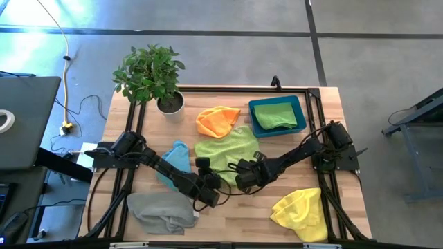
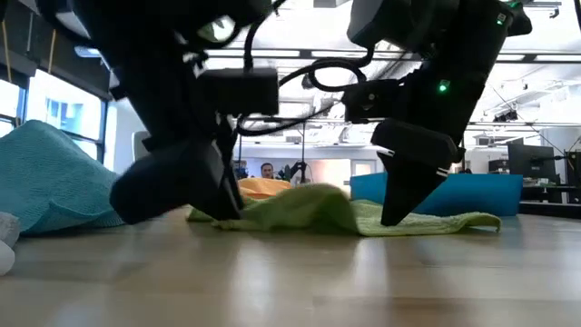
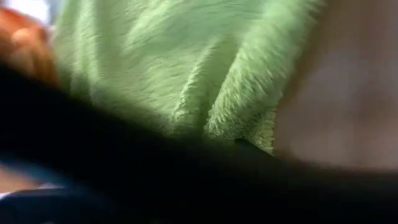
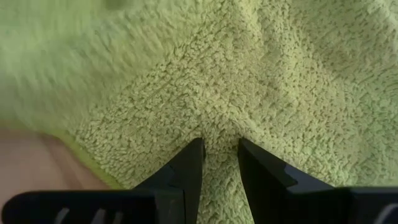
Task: Fold microfiber towels
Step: Fold the light green microfiber cloth
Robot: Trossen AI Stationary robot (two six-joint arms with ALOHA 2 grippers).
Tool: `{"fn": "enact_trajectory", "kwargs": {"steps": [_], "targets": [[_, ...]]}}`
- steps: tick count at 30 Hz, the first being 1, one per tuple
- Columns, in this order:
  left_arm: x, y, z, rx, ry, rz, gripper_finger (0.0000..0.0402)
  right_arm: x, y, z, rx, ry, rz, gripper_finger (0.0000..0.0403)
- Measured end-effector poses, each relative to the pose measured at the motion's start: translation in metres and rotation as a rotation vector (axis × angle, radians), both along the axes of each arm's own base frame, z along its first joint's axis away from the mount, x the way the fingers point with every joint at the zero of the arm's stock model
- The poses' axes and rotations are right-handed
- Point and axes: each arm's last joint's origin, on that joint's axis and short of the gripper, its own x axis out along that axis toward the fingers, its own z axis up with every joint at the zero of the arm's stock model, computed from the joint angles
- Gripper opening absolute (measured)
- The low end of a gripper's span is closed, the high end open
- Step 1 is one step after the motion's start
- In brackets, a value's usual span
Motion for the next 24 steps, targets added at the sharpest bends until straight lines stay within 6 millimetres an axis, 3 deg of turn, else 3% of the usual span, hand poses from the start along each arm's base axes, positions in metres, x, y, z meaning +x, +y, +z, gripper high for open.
{"fn": "enact_trajectory", "kwargs": {"steps": [5,9,24], "targets": [[-0.006,0.014,-0.001,0.015,0.084,0.069,0.0103,-0.004,0.009,-0.001,0.017,0.008,0.007,0.0100],[-0.011,0.013,0.000,-0.063,0.139,0.087,0.0103,-0.007,0.014,-0.001,0.014,0.015,0.024,0.0100],[-0.024,-0.034,0.017,-0.335,0.143,-0.066,0.0103,-0.004,0.010,-0.001,-0.025,-0.014,0.013,0.0100]]}}
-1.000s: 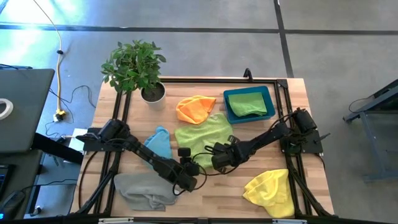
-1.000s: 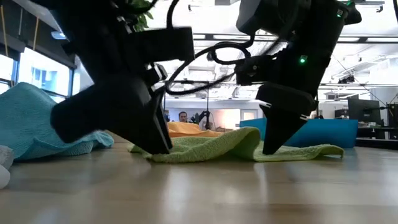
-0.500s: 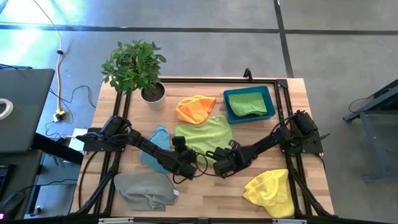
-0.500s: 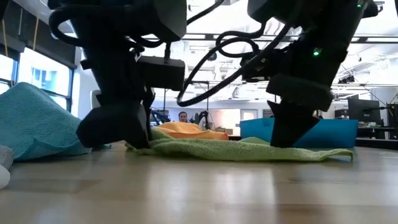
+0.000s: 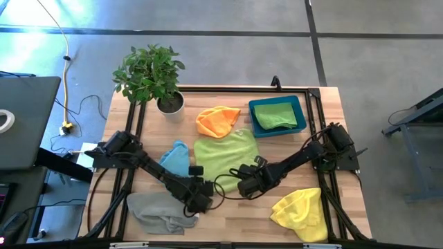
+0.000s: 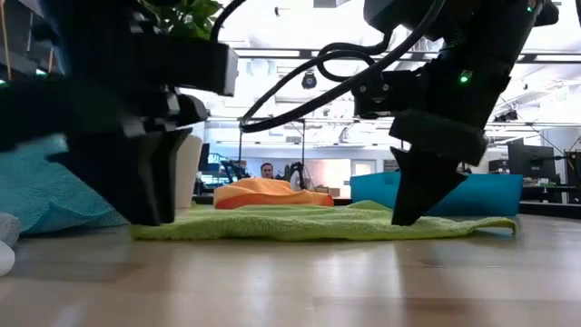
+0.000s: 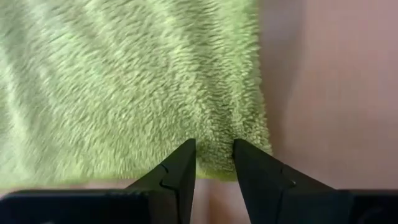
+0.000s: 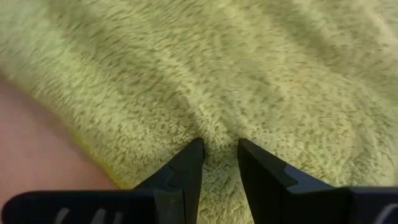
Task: Fold microfiber towels
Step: Fold the light green microfiber cloth
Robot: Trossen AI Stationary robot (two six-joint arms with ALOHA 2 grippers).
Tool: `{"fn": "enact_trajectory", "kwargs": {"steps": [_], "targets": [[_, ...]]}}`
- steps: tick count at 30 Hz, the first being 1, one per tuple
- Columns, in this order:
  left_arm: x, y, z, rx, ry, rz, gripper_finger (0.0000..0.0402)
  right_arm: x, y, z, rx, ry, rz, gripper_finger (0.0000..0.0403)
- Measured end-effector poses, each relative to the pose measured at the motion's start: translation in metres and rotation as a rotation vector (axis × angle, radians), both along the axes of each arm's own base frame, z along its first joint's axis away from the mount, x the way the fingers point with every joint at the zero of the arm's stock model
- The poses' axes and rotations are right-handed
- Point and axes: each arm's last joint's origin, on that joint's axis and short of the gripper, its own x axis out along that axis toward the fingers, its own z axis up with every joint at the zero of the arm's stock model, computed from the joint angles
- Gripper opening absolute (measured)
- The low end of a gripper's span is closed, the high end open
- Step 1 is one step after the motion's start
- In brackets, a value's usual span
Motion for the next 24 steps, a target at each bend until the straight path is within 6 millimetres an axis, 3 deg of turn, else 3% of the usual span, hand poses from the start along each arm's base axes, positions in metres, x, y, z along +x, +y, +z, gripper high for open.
{"fn": "enact_trajectory", "kwargs": {"steps": [5,13,20,24], "targets": [[0.004,-0.012,0.009,-0.127,-0.058,-0.094,0.0103,0.001,-0.001,0.001,-0.029,-0.013,0.011,0.0100],[0.005,-0.013,0.012,-0.112,-0.086,-0.115,0.0103,0.006,0.009,0.020,-0.090,0.085,0.194,0.0101],[0.004,-0.014,0.012,-0.105,-0.086,-0.111,0.0103,-0.011,0.017,0.038,-0.131,0.300,0.244,0.0101],[0.005,-0.013,0.013,-0.103,-0.090,-0.107,0.0103,-0.026,0.023,0.029,-0.145,0.376,0.294,0.0101]]}}
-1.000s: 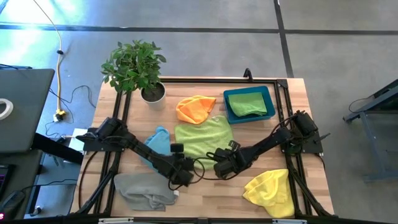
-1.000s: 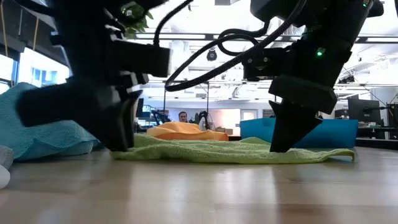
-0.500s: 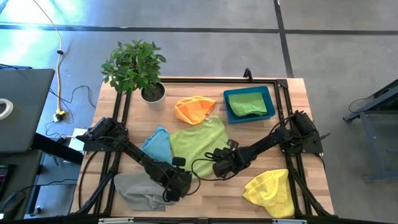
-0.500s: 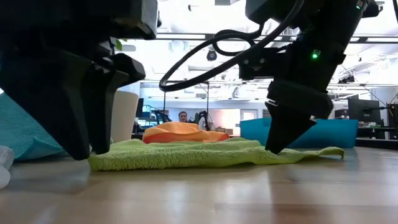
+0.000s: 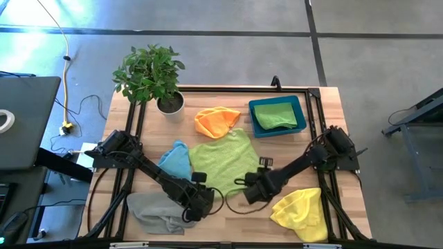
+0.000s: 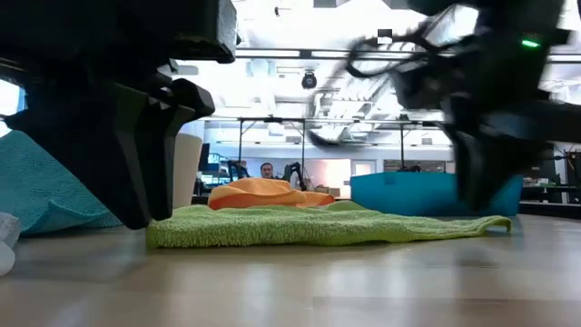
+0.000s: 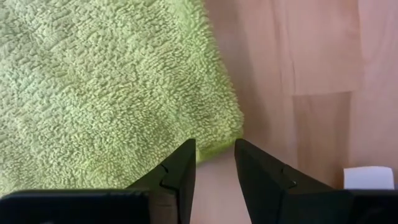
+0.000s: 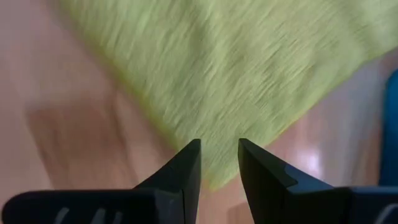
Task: Fold microfiber towels
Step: Fold the light green microfiber cloth
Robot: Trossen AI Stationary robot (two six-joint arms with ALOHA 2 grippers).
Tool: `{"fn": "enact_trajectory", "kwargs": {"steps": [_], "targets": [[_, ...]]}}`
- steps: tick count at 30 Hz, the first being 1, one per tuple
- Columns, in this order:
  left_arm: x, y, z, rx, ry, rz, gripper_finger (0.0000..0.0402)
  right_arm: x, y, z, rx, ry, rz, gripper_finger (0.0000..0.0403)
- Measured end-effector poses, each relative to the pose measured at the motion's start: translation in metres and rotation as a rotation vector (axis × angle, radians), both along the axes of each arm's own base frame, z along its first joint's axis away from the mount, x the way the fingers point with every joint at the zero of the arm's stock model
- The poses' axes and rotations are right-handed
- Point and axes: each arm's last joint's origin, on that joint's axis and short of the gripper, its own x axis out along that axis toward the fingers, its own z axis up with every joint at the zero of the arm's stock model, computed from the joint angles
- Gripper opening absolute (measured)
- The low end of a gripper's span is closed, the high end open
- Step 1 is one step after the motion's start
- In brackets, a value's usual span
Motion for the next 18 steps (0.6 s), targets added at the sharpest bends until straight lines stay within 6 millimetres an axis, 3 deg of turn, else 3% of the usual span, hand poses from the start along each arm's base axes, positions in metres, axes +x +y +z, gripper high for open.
{"fn": "enact_trajectory", "kwargs": {"steps": [4,10,18], "targets": [[0.000,0.000,0.000,0.000,-0.001,0.000,0.0103,-0.017,0.002,-0.015,-0.003,0.079,0.038,0.0101],[0.001,0.000,0.001,0.012,-0.017,0.006,0.0103,-0.029,0.007,-0.024,-0.092,0.044,0.098,0.0100],[0.002,0.000,0.001,0.014,-0.027,0.008,0.0103,-0.028,0.008,-0.028,-0.109,-0.025,0.097,0.0100]]}}
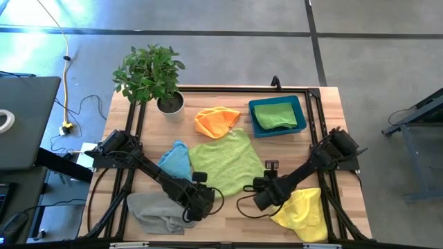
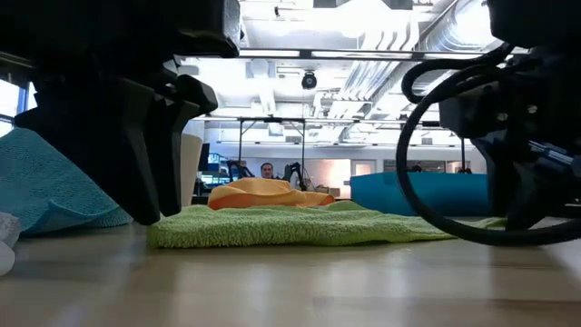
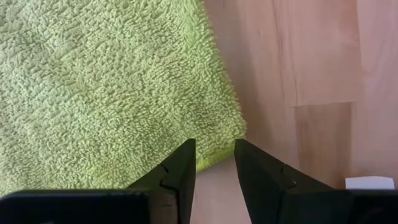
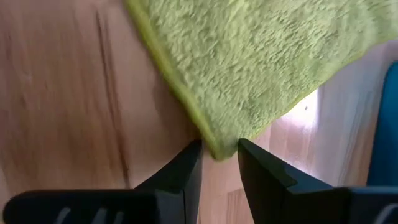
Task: Fold microfiber towels
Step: Fold the light green microfiber cloth
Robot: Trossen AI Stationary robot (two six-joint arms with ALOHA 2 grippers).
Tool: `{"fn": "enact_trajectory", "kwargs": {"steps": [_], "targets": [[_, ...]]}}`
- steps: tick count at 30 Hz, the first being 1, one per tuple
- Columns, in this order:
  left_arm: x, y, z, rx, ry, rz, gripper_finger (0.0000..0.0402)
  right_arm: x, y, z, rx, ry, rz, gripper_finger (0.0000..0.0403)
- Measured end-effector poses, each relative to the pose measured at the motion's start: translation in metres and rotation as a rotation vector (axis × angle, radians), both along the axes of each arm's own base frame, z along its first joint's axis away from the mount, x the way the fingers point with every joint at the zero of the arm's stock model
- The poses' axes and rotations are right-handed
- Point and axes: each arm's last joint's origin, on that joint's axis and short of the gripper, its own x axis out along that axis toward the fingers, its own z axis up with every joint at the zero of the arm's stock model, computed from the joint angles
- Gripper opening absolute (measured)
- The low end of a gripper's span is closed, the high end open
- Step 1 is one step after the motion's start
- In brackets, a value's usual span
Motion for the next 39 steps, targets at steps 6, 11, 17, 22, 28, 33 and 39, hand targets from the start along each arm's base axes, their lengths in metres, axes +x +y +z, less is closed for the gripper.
{"fn": "enact_trajectory", "kwargs": {"steps": [6,11,17,22,28,33,39], "targets": [[0.000,0.000,0.000,0.001,-0.004,0.004,0.0103,0.004,-0.001,-0.001,-0.020,-0.084,-0.061,0.0076],[0.001,0.000,0.001,0.022,-0.017,0.015,0.0103,0.005,0.000,-0.002,0.005,-0.096,-0.085,0.0016],[0.001,0.000,0.002,0.028,-0.020,0.015,0.0103,0.009,0.001,0.002,0.101,-0.059,-0.164,0.0006],[0.006,-0.007,0.013,0.029,-0.048,-0.013,0.0103,0.023,0.003,0.018,0.258,-0.023,-0.271,0.0002],[0.014,-0.015,0.029,0.012,-0.106,-0.055,0.0103,0.044,-0.003,0.036,0.393,-0.033,-0.358,0.0001],[0.020,-0.019,0.033,0.017,-0.189,-0.062,0.0103,0.062,-0.007,0.056,0.450,-0.095,-0.383,0.0001],[0.028,-0.024,0.041,0.135,-0.357,-0.025,0.0103,0.079,-0.011,0.081,0.491,-0.162,-0.380,0.0000]]}}
